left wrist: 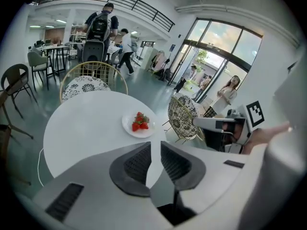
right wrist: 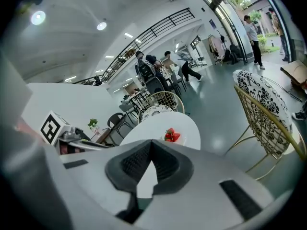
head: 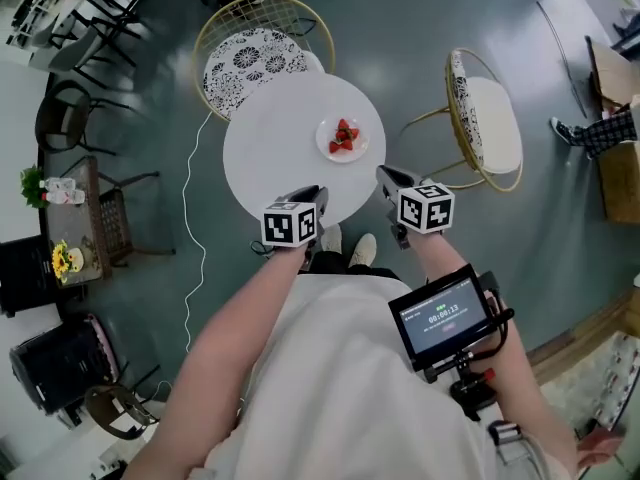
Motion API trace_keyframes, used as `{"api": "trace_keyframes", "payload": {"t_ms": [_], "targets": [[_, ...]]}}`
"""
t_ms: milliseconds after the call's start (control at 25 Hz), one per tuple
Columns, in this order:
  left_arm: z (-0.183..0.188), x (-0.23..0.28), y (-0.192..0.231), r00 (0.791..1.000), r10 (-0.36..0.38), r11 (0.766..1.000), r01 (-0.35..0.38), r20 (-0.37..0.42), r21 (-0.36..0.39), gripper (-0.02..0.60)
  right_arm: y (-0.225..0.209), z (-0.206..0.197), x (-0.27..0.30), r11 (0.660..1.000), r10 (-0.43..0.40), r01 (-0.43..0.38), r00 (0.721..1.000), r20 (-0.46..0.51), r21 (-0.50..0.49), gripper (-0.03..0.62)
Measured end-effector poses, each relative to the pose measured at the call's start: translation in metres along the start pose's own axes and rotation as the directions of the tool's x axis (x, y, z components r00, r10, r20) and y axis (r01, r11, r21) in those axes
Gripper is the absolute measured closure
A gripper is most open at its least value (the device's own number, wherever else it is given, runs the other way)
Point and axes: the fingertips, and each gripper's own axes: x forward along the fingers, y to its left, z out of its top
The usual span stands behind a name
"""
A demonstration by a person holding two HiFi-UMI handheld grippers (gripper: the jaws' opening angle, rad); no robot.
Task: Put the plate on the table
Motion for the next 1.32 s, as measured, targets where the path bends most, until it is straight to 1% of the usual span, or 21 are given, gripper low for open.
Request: {"api": "trace_keyframes", "payload": {"t_ms": [40, 120, 240, 360, 520, 680, 800, 880, 1080, 1200, 1320], "targets": [[0.001, -0.005, -0.002, 1.000, -0.007, 1.000, 0.007, 0.014, -0.001, 0.538, 0.004, 0.001, -0.004, 1.000, 0.005, -0.005, 1.000, 0.002, -0.002, 0.591], [0.004, -0.012, -0.004, 0.999, -0.027, 1.000, 0.027, 0.047, -0.008, 0.575, 0.009, 0.002, -0.010, 1.000, 0.015, -0.015, 1.000, 0.007, -0.002, 0.591], [0.002, -0.026, -0.011, 0.994, -0.074, 0.997, 0.074, 0.085, -0.002, 0.575, 0.015, -0.005, -0.022, 1.000, 0.027, -0.027, 1.000, 0.004, 0.013, 0.591], [-0.006, -0.043, -0.022, 0.983, -0.142, 0.990, 0.140, 0.112, 0.030, 0.575, 0.026, -0.019, -0.034, 0.998, 0.048, -0.048, 0.999, 0.004, 0.035, 0.591], [-0.004, -0.060, -0.026, 0.957, -0.237, 0.970, 0.224, 0.168, 0.096, 0.575, 0.042, -0.017, -0.035, 0.997, 0.067, -0.068, 0.998, 0.019, 0.030, 0.591], [-0.023, -0.085, -0.034, 0.931, -0.309, 0.948, 0.286, 0.192, 0.138, 0.575, 0.078, -0.024, -0.053, 0.996, 0.080, -0.081, 0.996, 0.033, 0.022, 0.591], [-0.038, -0.101, -0.035, 0.923, -0.328, 0.940, 0.300, 0.199, 0.160, 0.575, 0.096, -0.034, -0.060, 0.996, 0.084, -0.084, 0.995, 0.046, 0.006, 0.591], [-0.042, -0.111, -0.035, 0.919, -0.334, 0.939, 0.305, 0.207, 0.162, 0.575, 0.106, -0.041, -0.062, 0.997, 0.081, -0.082, 0.996, 0.048, 0.003, 0.591], [-0.063, -0.137, -0.026, 0.918, -0.340, 0.938, 0.313, 0.204, 0.150, 0.576, 0.142, -0.063, -0.064, 0.996, 0.086, -0.086, 0.996, 0.037, -0.002, 0.591], [-0.079, -0.145, -0.029, 0.916, -0.345, 0.936, 0.319, 0.205, 0.149, 0.575, 0.153, -0.076, -0.068, 0.996, 0.092, -0.092, 0.995, 0.027, -0.002, 0.591], [-0.096, -0.151, -0.036, 0.915, -0.354, 0.933, 0.329, 0.195, 0.149, 0.575, 0.158, -0.090, -0.077, 0.997, 0.082, -0.082, 0.996, 0.023, -0.003, 0.591]]}}
